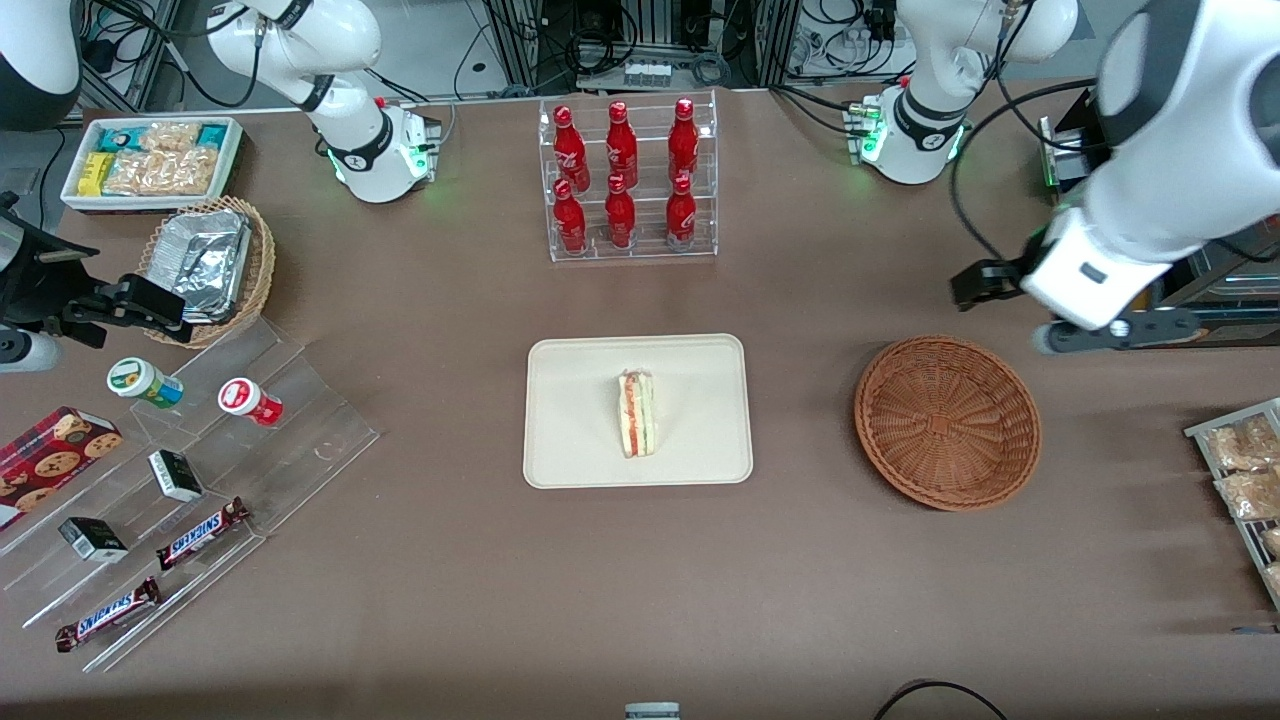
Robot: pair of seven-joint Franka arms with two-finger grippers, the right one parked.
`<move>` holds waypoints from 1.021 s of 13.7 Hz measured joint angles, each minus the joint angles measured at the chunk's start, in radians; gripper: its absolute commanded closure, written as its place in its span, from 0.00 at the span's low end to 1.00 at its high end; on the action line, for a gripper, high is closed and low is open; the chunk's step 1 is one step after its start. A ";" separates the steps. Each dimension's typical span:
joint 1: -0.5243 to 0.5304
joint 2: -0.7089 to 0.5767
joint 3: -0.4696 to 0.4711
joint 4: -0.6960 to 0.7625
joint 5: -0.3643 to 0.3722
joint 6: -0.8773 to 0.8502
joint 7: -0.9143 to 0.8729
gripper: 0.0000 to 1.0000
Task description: Place sandwich from basket to tray
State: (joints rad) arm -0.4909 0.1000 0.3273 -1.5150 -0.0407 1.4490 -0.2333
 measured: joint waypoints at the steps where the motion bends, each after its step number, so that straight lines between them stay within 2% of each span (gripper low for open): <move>1: 0.000 -0.006 0.029 0.000 0.000 -0.008 0.055 0.01; 3: 0.052 -0.018 0.044 0.000 0.000 -0.016 0.146 0.01; 6: 0.287 -0.038 -0.147 0.000 -0.001 -0.021 0.208 0.01; 8: 0.386 -0.055 -0.250 -0.006 0.000 -0.032 0.209 0.01; 10: 0.441 -0.085 -0.304 -0.042 0.000 -0.033 0.213 0.01; 14: 0.456 -0.110 -0.315 -0.075 0.001 -0.032 0.220 0.01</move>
State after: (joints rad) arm -0.0347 -0.0097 0.0118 -1.5900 -0.0397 1.4173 -0.0132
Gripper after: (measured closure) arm 0.004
